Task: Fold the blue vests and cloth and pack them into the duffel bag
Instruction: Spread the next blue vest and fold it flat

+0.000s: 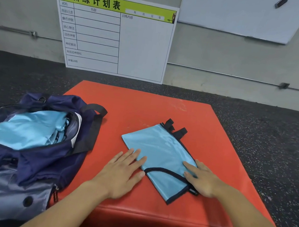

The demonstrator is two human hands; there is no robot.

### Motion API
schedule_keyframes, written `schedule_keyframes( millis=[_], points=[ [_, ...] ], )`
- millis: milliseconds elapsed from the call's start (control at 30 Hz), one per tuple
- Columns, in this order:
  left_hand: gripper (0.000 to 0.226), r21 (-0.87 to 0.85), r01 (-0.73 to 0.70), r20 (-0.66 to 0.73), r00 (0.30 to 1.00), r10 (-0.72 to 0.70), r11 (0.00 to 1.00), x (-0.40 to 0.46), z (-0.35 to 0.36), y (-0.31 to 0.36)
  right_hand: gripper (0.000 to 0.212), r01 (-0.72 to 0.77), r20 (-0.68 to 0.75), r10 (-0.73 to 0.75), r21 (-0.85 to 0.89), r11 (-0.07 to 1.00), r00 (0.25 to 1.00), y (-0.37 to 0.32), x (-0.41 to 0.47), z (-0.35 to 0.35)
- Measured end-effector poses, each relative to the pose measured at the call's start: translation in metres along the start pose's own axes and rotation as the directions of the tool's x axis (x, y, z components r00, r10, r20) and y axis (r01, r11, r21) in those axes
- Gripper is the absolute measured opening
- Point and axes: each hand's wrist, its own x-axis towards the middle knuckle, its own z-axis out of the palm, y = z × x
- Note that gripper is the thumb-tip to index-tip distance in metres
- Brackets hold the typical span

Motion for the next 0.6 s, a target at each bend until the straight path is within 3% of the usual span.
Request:
schedule_keyframes(
  millis=[133,267,367,467,600],
  points=[
    [0.086,0.012,-0.006,-0.001,1.0,0.006,1.0,-0.006,-0.001,0.001,0.075,0.052,0.077,-0.062,0.125,0.991,0.995,-0.001,-0.012,0.005],
    [0.09,0.026,-0.016,0.013,1.0,0.016,1.0,-0.012,0.003,0.006,0.071,0.144,0.179,-0.22,0.36,0.922,0.959,-0.008,-0.036,0.002],
    [0.077,0.039,-0.037,0.024,0.999,0.036,0.999,-0.017,0.009,0.008,0.064,0.195,0.161,-0.309,0.495,0.847,0.937,-0.01,-0.053,0.0],
    [0.064,0.055,-0.075,0.024,0.997,0.073,0.996,-0.022,0.018,0.006,0.063,0.328,0.042,-0.344,0.219,0.919,0.938,-0.007,-0.064,0.004],
    [0.059,0.07,-0.12,0.036,0.992,0.118,0.99,-0.031,0.032,0.001,0.062,0.475,0.026,-0.476,-0.117,0.872,0.879,-0.01,-0.078,0.022]
  ],
)
